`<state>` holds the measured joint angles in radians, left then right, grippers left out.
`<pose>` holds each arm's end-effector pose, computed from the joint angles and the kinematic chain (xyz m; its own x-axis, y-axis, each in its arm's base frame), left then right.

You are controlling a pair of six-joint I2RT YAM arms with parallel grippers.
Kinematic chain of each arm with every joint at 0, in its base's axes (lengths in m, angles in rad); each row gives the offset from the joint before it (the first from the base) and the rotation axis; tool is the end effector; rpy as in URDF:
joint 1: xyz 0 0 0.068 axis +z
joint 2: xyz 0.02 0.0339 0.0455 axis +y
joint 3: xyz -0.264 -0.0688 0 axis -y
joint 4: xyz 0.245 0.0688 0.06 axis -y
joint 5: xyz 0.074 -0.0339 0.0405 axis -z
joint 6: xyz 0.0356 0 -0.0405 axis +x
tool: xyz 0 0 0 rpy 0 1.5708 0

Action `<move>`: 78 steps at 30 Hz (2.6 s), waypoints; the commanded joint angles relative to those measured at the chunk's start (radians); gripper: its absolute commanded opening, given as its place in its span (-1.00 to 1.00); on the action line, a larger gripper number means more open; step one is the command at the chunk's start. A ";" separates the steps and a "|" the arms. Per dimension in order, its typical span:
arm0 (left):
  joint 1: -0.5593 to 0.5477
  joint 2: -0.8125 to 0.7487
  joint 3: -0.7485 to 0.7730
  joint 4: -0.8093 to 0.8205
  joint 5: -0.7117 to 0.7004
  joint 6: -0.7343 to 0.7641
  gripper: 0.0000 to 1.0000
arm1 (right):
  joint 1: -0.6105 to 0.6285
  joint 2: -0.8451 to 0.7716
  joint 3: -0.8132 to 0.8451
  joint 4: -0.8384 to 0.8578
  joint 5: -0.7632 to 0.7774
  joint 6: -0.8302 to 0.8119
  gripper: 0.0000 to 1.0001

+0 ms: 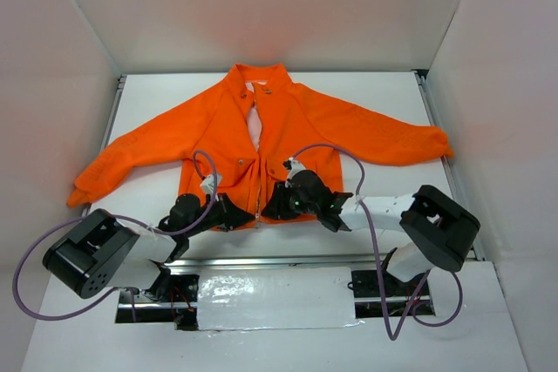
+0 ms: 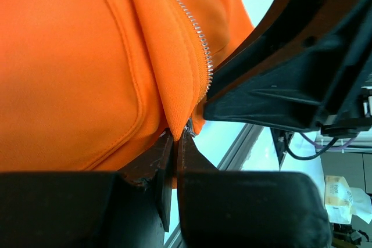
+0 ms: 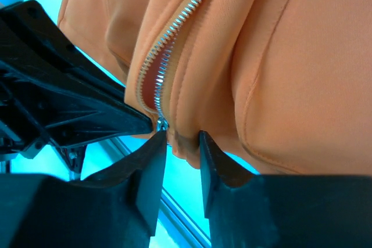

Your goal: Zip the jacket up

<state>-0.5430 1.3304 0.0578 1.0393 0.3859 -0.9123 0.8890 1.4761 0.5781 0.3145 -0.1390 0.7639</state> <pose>0.1562 -0.1099 0.1286 -0.7477 -0.4046 -0.5265 0.3282 0.4641 -0.8227 0.1763 0.2250 0.1619 -0.8331 0.0607 -0.5499 -0.3677 0.6818 0.6324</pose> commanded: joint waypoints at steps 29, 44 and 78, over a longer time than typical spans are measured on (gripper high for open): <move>-0.011 -0.011 0.020 0.041 0.065 0.007 -1.00 | 0.074 0.012 -0.238 0.529 -0.137 0.163 0.37; -0.018 -0.033 0.031 0.030 0.071 -0.002 -1.00 | 0.142 0.227 -0.314 0.882 0.007 0.336 0.39; -0.031 -0.024 0.037 0.025 0.068 0.004 -1.00 | 0.153 0.309 -0.323 1.150 0.053 0.341 0.13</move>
<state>-0.5617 1.3121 0.0704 1.0149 0.4164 -0.9192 1.0302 1.8050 0.2611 1.2827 -0.1089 1.1114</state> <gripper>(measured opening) 0.154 0.575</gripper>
